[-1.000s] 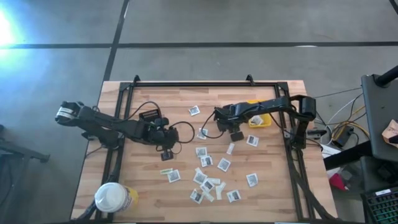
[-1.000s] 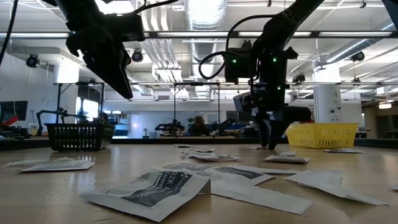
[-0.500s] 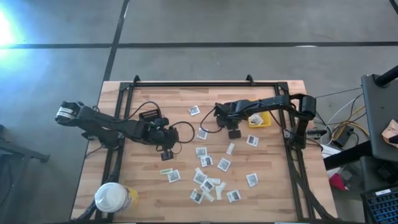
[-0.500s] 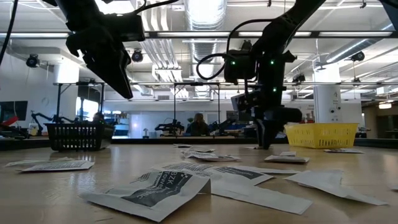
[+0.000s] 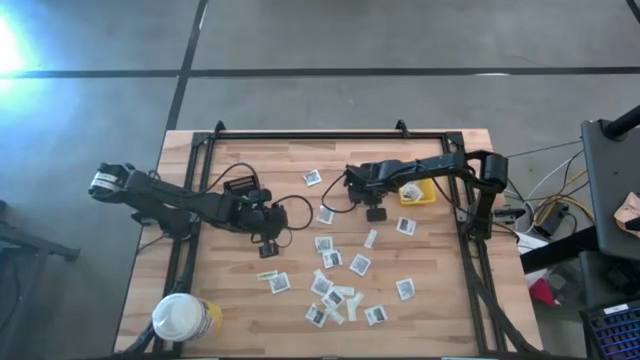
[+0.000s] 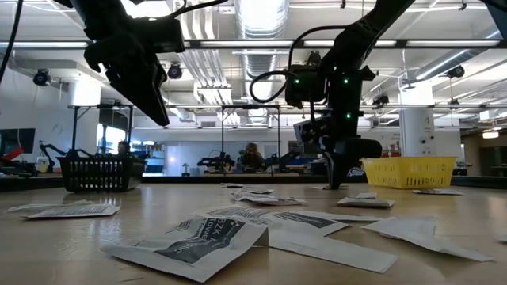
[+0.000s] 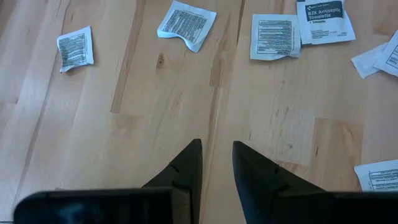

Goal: Pick & Place First Aid Supplies
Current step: Put the black pad into the yellow bin

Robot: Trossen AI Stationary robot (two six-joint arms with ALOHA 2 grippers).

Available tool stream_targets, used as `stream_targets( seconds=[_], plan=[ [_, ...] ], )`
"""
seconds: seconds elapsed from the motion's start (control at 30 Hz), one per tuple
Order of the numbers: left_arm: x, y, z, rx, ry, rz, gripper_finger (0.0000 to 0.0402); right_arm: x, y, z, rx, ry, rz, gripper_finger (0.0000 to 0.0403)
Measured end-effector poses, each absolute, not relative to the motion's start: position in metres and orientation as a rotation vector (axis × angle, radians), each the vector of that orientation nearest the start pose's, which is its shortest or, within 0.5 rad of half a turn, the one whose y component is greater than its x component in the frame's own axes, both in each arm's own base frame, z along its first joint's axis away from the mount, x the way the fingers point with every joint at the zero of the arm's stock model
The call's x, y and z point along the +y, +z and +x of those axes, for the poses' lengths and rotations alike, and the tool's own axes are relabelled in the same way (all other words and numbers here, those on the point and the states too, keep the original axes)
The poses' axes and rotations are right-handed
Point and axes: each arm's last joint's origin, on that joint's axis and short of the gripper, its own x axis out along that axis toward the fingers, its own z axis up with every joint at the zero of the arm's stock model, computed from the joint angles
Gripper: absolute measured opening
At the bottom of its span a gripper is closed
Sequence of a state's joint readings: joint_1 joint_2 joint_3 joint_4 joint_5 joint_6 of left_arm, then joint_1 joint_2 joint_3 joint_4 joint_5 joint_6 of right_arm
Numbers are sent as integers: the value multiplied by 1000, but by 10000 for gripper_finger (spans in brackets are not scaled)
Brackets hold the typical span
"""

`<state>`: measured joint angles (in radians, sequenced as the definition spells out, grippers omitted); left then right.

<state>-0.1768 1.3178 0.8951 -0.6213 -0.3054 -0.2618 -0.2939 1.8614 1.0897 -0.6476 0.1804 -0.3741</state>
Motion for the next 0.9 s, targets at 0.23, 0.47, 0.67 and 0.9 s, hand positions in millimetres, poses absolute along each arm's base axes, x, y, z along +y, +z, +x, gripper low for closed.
stream_targets(
  seconds=[0.23,0.47,0.67,0.9],
  plan=[
    [-35,231,247,989,247,11,83,-98,140,307,1489,-78,-184,8],
    [-35,231,247,989,247,11,83,-93,158,303,1437,-44,-141,8],
    [-36,231,247,990,246,12,83,-90,184,297,1351,-86,-124,8],
    [-36,231,247,989,246,12,83,-85,228,282,1199,-146,-103,8]
  ],
)
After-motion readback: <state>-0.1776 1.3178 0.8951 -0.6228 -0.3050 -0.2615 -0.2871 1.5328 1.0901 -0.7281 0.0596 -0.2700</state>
